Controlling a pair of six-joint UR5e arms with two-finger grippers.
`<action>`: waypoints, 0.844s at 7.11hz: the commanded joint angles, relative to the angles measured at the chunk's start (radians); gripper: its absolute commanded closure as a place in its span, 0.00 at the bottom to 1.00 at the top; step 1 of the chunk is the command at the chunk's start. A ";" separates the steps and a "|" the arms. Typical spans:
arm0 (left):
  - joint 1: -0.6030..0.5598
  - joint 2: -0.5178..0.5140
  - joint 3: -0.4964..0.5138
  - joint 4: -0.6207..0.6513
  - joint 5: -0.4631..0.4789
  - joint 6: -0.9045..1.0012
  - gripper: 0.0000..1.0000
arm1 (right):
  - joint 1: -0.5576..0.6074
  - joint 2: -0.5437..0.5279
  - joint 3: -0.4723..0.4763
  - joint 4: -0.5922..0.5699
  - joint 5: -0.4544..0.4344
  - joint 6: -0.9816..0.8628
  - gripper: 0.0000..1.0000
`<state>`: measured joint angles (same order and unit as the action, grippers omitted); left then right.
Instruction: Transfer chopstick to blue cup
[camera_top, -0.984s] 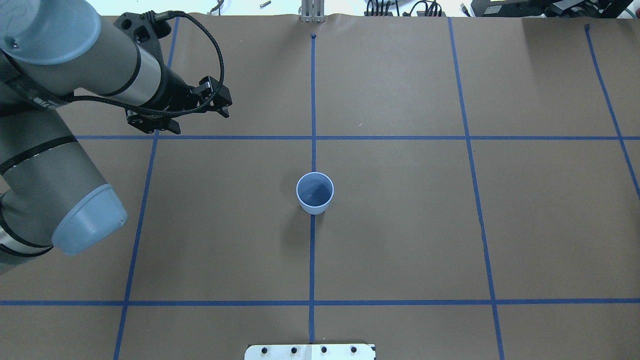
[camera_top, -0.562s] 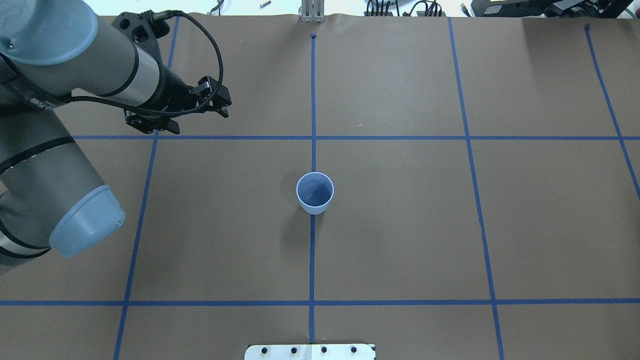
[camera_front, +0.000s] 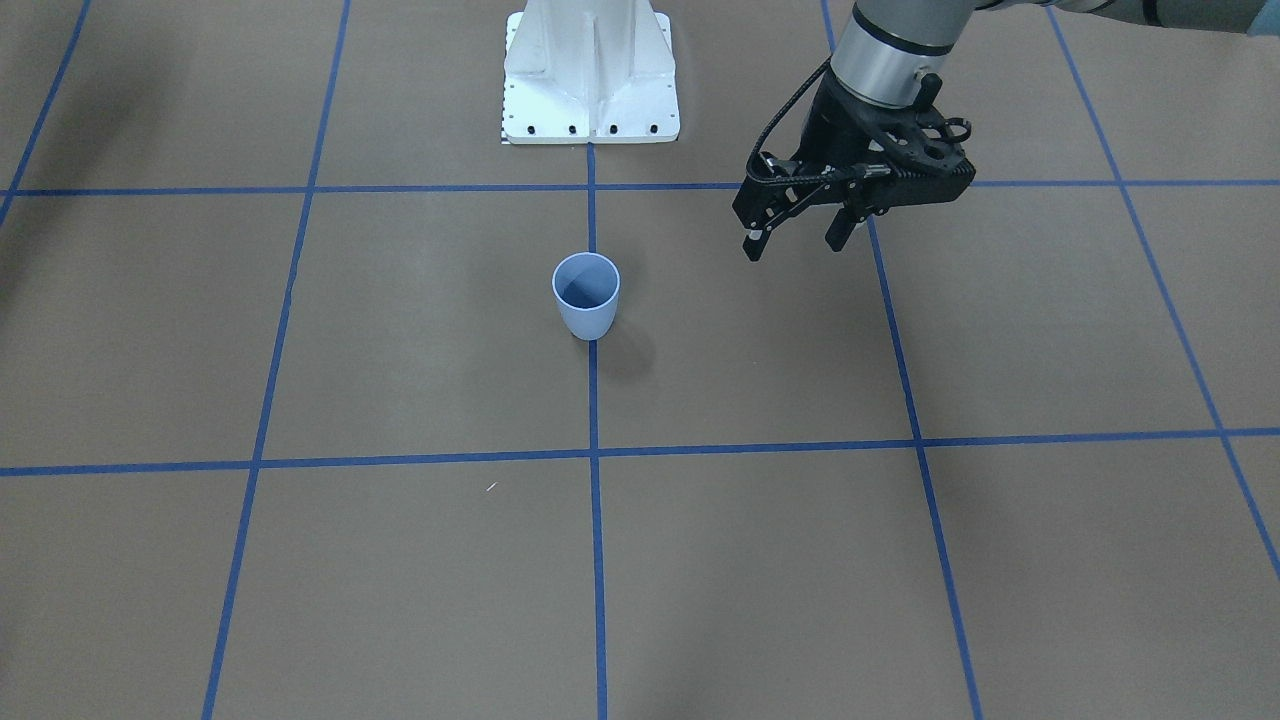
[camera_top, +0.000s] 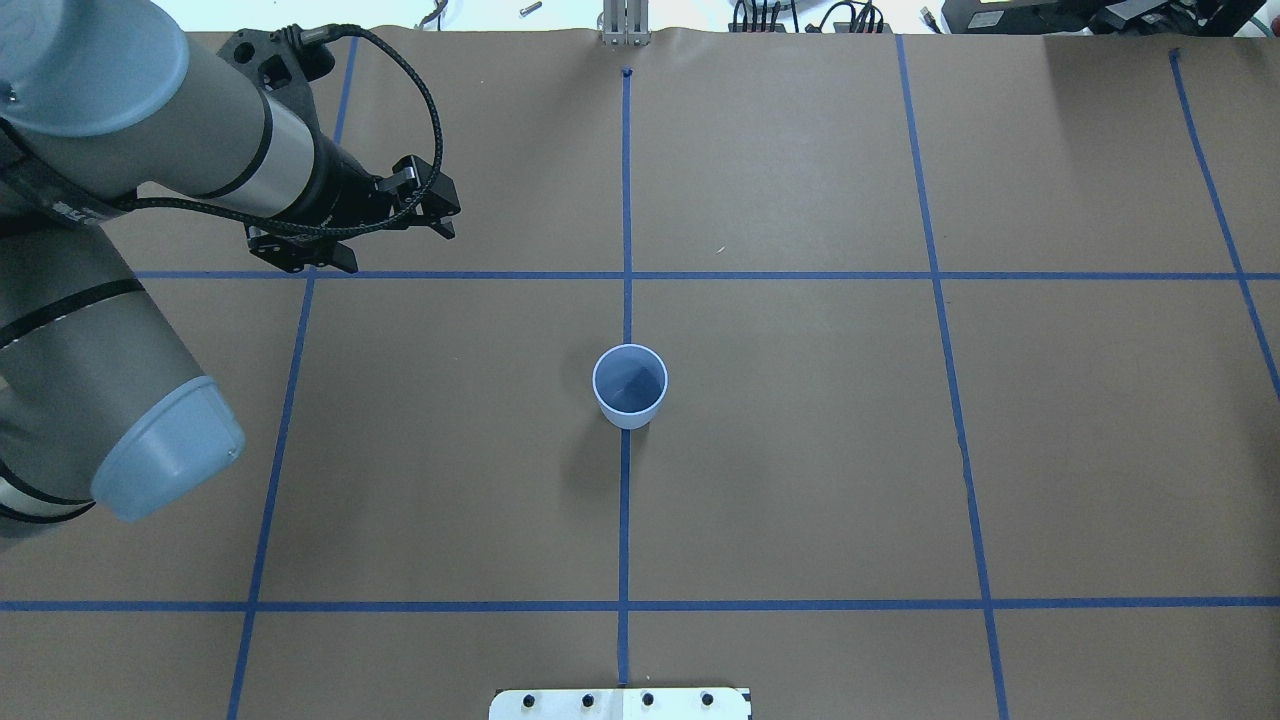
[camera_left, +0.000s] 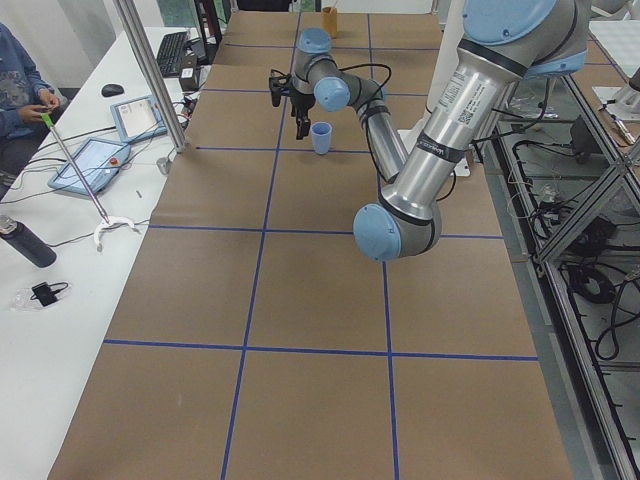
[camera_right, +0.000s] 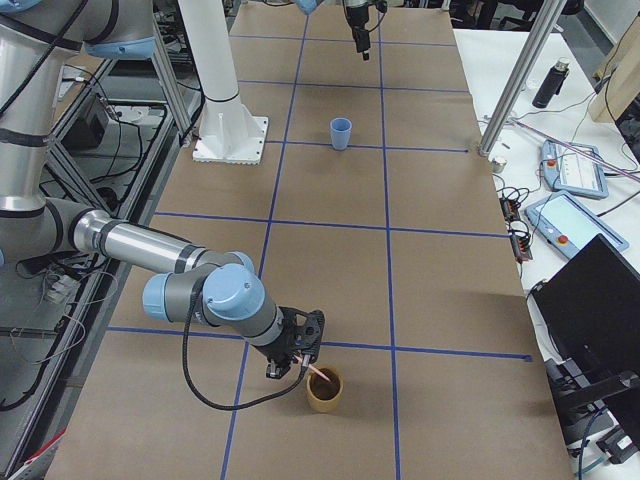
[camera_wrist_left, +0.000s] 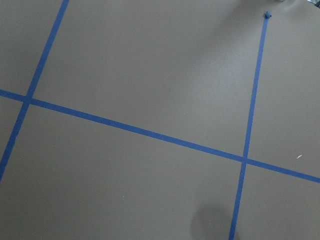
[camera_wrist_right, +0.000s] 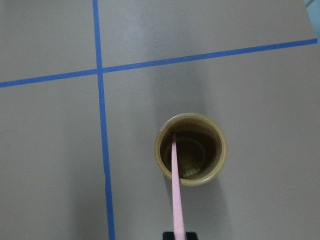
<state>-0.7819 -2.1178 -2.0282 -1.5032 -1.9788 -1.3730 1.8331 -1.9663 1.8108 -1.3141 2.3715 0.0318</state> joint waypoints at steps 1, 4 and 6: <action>0.003 0.001 0.003 0.001 0.000 -0.001 0.02 | 0.059 -0.010 0.068 -0.087 0.015 -0.063 1.00; 0.010 -0.004 0.013 -0.002 -0.002 -0.003 0.02 | 0.211 -0.002 0.221 -0.342 -0.001 -0.238 1.00; 0.006 -0.002 0.011 -0.002 0.000 0.000 0.02 | 0.222 0.032 0.356 -0.513 0.000 -0.221 1.00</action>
<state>-0.7727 -2.1199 -2.0166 -1.5046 -1.9792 -1.3746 2.0409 -1.9599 2.0830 -1.7149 2.3714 -0.1952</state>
